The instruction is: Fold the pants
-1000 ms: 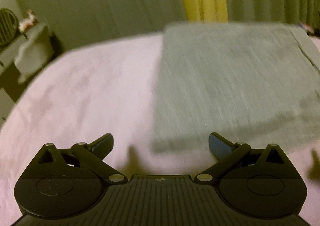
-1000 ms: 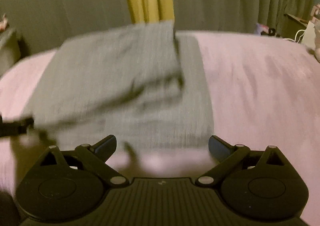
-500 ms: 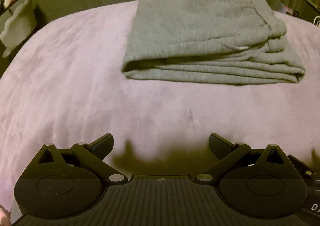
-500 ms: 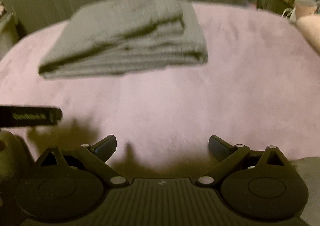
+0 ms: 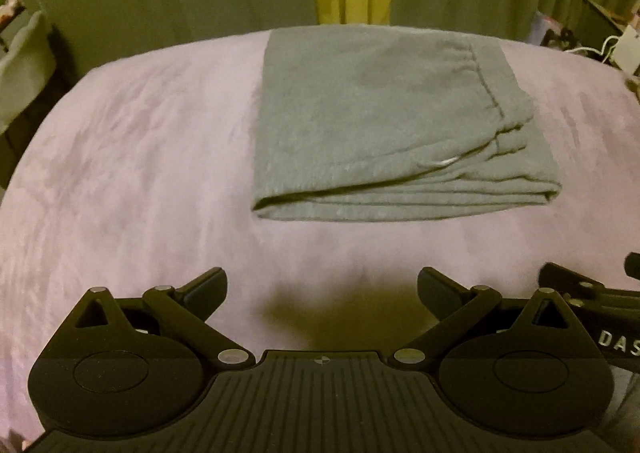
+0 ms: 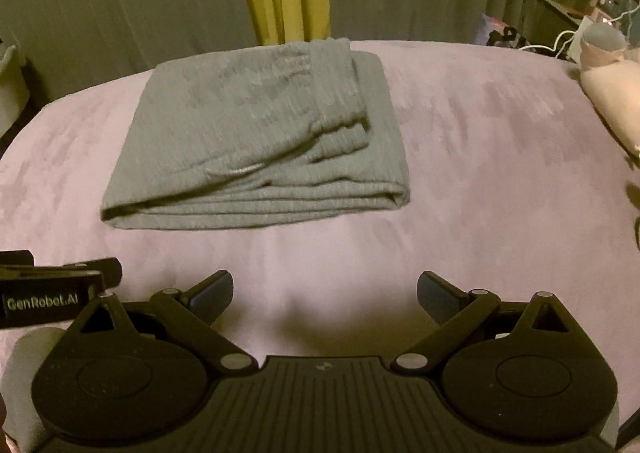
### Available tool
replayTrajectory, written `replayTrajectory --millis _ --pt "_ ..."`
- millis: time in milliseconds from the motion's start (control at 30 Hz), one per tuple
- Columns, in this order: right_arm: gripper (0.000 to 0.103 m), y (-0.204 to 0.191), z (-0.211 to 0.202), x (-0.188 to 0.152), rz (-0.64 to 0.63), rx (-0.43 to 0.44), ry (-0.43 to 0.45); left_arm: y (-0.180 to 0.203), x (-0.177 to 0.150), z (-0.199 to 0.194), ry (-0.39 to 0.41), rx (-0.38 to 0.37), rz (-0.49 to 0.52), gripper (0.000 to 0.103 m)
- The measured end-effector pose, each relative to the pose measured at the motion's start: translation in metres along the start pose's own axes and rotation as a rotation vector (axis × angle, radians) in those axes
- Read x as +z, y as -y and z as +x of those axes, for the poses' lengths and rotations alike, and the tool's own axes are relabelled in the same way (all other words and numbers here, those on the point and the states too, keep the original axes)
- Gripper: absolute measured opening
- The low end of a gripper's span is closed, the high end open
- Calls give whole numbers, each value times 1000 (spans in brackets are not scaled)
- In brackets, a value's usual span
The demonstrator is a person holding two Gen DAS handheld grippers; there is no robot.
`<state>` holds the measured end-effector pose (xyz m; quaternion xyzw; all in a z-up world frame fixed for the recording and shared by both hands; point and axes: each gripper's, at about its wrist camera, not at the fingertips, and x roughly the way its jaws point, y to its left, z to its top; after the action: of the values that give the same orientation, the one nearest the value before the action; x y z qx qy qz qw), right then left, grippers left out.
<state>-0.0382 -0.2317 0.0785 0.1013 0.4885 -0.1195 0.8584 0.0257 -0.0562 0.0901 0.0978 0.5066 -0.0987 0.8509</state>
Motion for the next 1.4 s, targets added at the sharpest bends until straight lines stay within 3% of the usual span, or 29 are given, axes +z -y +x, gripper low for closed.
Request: replayTrajectory --millis 200,500,1400 --pt "99 -5 -4 10 -18 0 -7 2 2 -8 21 34 2 103" --pt "99 -13 0 18 -67 -71 -19 -3 7 -1 -5 4 -18 103" --pt "99 -22 11 22 -105 -58 -53 -12 9 8 -20 21 -42 103"
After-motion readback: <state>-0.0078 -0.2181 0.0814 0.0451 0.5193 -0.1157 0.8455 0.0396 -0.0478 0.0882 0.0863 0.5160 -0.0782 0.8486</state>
